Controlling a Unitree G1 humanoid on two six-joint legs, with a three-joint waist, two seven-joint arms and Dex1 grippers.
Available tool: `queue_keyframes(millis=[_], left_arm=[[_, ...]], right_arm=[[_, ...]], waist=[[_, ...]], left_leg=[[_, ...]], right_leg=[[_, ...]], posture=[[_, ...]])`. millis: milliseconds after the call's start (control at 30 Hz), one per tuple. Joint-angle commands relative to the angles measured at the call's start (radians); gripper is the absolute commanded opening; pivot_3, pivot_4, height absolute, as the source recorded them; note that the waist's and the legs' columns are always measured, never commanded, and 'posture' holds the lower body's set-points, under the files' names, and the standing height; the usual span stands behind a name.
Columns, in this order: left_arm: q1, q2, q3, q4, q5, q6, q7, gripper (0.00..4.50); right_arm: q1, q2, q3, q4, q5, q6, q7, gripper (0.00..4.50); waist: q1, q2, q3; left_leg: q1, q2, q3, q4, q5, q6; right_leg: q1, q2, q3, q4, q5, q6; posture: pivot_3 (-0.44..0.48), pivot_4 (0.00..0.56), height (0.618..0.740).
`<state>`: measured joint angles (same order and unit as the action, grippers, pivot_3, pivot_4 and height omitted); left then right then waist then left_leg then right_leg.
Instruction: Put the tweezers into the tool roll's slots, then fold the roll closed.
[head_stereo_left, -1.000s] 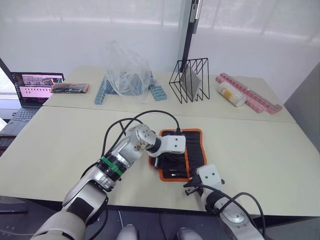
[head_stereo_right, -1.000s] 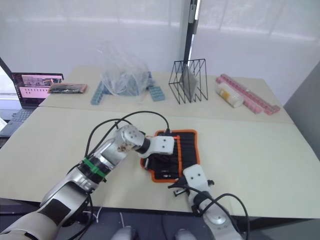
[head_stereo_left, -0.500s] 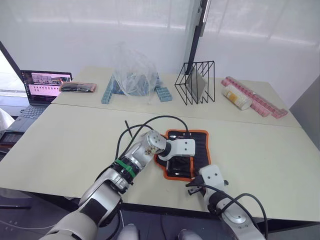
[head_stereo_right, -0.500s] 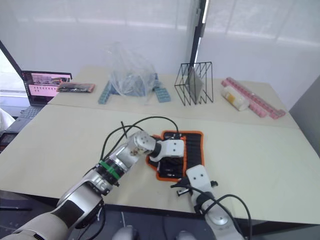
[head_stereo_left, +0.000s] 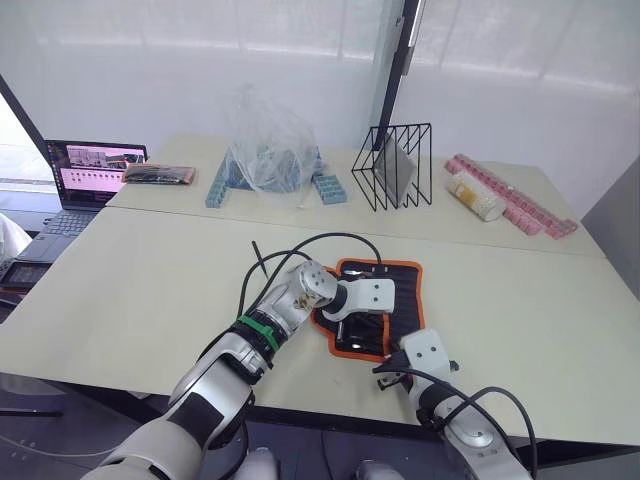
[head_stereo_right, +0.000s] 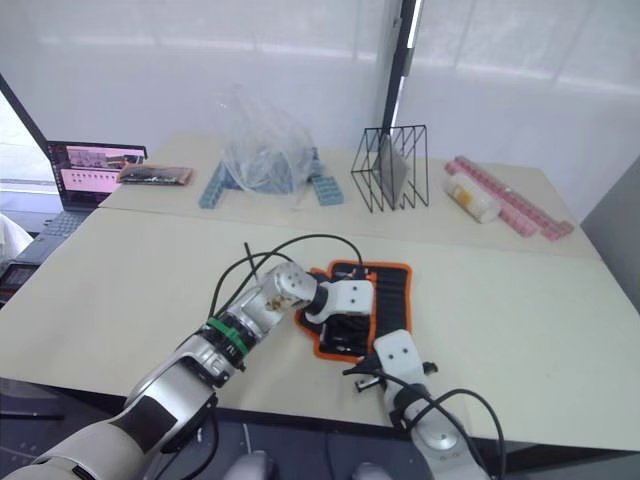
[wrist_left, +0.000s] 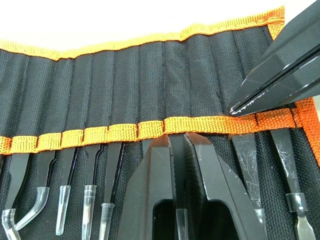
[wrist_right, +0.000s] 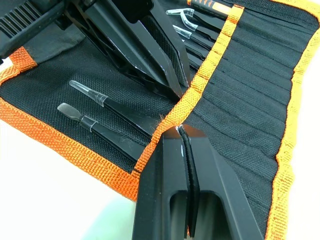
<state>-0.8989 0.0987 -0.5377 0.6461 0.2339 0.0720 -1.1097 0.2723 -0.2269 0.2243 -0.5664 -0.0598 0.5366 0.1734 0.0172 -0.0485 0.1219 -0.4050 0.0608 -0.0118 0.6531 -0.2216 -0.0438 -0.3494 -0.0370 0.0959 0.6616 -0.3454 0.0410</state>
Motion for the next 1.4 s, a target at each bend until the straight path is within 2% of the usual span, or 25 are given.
queue_keyframes(millis=[33, 67, 267, 400, 467, 633, 767, 867, 967, 1100, 1233, 1400], left_arm=[[-0.015, -0.053, -0.013, 0.009, 0.011, -0.016, 0.044, 0.44], [-0.014, -0.048, -0.008, 0.003, 0.011, -0.013, 0.044, 0.89], [-0.011, 0.03, 0.033, -0.135, -0.011, 0.05, -0.006, 2.69], [0.014, 0.117, 0.085, -0.314, -0.06, 0.158, -0.06, 3.74], [0.041, 0.178, 0.132, -0.428, -0.105, 0.231, -0.089, 4.45], [0.153, 0.324, 0.264, -0.639, -0.226, 0.369, -0.109, 4.48], [0.258, 0.418, 0.368, -0.707, -0.279, 0.428, -0.058, 4.48], [0.381, 0.498, 0.48, -0.748, -0.315, 0.451, -0.007, 4.48], [0.529, 0.561, 0.638, -0.812, -0.386, 0.509, 0.037, 4.48], [0.718, 0.607, 0.825, -0.881, -0.459, 0.568, 0.094, 4.48], [0.899, 0.608, 0.989, -0.976, -0.504, 0.601, 0.158, 4.48], [1.077, 0.591, 1.126, -1.09, -0.562, 0.635, 0.214, 4.48]], right_arm=[[0.05, 0.0, 0.079, 0.08, 0.021, 0.086, 0.045, 0.0], [0.051, -0.001, 0.079, 0.079, 0.021, 0.086, 0.045, 0.0], [0.055, -0.003, 0.077, 0.074, 0.021, 0.088, 0.048, 0.0], [0.052, -0.008, 0.075, 0.076, 0.024, 0.09, 0.048, 0.0], [0.047, -0.009, 0.076, 0.079, 0.024, 0.09, 0.049, 0.0], [0.035, -0.017, 0.072, 0.087, 0.022, 0.091, 0.058, 0.0], [0.028, -0.025, 0.065, 0.093, 0.026, 0.09, 0.065, 0.0], [0.021, -0.034, 0.06, 0.098, 0.03, 0.089, 0.068, 0.0], [0.014, -0.048, 0.049, 0.101, 0.035, 0.087, 0.078, 0.0], [0.008, -0.068, 0.04, 0.1, 0.04, 0.082, 0.095, 0.0], [-0.001, -0.087, 0.036, 0.104, 0.047, 0.079, 0.113, 0.0], [-0.01, -0.106, 0.037, 0.114, 0.051, 0.072, 0.139, 0.0]], waist=[[0.0, 0.0, 0.0], [-0.001, 0.0, 0.0], [-0.011, 0.001, 0.001], [-0.03, 0.004, 0.002], [-0.038, 0.005, 0.002], [-0.057, 0.007, 0.003], [-0.058, 0.009, 0.005], [-0.06, 0.01, 0.005], [-0.062, 0.012, 0.006], [-0.058, 0.011, 0.009], [-0.054, 0.009, 0.009], [-0.051, 0.007, 0.009]], left_leg=[[0.0, -0.001, -0.001, 0.0, 0.0, 0.0], [0.0, -0.001, -0.001, 0.0, 0.0, 0.0], [-0.003, -0.001, -0.002, 0.0, 0.001, 0.001], [-0.004, 0.0, -0.002, 0.0, 0.001, 0.001], [-0.004, 0.0, -0.002, -0.002, 0.001, 0.001], [-0.001, 0.004, -0.003, -0.008, 0.001, 0.001], [-0.001, 0.007, -0.006, -0.008, 0.001, 0.001], [-0.001, 0.007, -0.007, -0.008, 0.002, 0.0], [0.0, 0.008, -0.007, -0.009, 0.002, 0.0], [0.0, 0.008, -0.007, -0.009, 0.001, 0.0], [0.001, 0.007, -0.007, -0.009, 0.002, -0.001], [0.003, 0.008, -0.007, -0.009, 0.002, -0.001]], right_leg=[[0.0, 0.0, 0.0, 0.0, 0.0, 0.0], [0.0, 0.0, 0.0, -0.001, 0.0, 0.0], [0.0, 0.0, 0.0, 0.001, 0.0, 0.0], [-0.002, 0.001, 0.0, 0.002, 0.0, 0.0], [-0.002, 0.001, 0.0, 0.002, 0.0, 0.0], [-0.002, 0.005, 0.001, 0.002, 0.0, -0.001], [-0.002, 0.009, 0.001, 0.003, -0.001, -0.002], [-0.002, 0.01, 0.002, 0.003, -0.001, -0.003], [-0.003, 0.01, 0.001, 0.003, -0.001, -0.003], [-0.003, 0.009, 0.001, 0.003, -0.001, -0.005], [-0.002, 0.007, 0.0, 0.003, -0.002, -0.005], [-0.004, 0.006, 0.0, 0.002, -0.002, -0.006]], posture=[[0.0, 0.15, 0.708], [0.0, 0.15, 0.708], [0.0, 0.15, 0.708], [0.0, 0.15, 0.708], [0.0, 0.15, 0.708], [0.0, 0.15, 0.708], [0.0, 0.15, 0.708], [0.0, 0.15, 0.708], [0.0, 0.15, 0.708], [0.0, 0.15, 0.708], [0.0, 0.15, 0.708], [0.0, 0.15, 0.708]])
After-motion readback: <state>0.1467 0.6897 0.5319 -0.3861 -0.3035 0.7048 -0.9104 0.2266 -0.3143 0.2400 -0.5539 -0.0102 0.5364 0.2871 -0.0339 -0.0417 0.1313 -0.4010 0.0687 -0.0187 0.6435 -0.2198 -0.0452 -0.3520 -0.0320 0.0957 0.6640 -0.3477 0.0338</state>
